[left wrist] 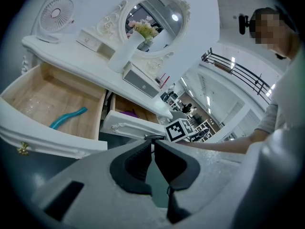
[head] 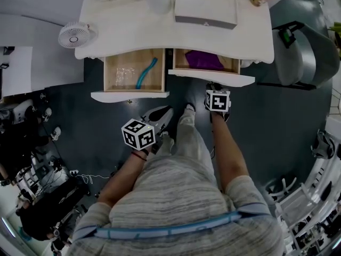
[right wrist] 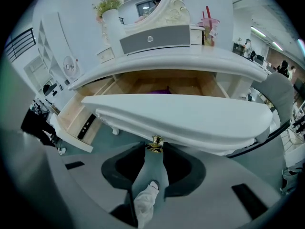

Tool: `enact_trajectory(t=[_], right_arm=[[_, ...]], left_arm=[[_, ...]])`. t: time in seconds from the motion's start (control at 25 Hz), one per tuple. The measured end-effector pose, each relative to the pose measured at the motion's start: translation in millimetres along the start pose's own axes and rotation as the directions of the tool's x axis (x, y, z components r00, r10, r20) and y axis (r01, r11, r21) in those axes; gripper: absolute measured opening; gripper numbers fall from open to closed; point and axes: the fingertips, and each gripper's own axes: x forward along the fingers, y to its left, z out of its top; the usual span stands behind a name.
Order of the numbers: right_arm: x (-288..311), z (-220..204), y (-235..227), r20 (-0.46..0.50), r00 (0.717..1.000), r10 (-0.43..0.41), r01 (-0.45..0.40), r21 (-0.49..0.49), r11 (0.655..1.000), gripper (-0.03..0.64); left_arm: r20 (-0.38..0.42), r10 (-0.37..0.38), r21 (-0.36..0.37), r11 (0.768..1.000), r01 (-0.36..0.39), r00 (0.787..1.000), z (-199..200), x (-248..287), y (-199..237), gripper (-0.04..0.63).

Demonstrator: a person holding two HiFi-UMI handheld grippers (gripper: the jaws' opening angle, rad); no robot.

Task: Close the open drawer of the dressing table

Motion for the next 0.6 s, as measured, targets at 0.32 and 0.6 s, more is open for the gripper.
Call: enact_trajectory(t=[0.32, 0.6], right_arm=[[11.1, 26.1, -4.7, 0.035, 0.999, -0.006, 0.006, -0.011, 1.0, 0.117], [20.0, 45.3, -10.8, 0.063, 0.998, -0.021, 0.022, -0.012, 1.0, 0.117]], left_arm=[[0.013, 0.019, -0.009, 1.0, -0.019, 1.0, 4.5, -1.2, 2.9, 0.032], [0.018, 0.032, -0.023, 0.999, -0.032, 0.999, 7.4, 0.9, 7.0, 0.032]])
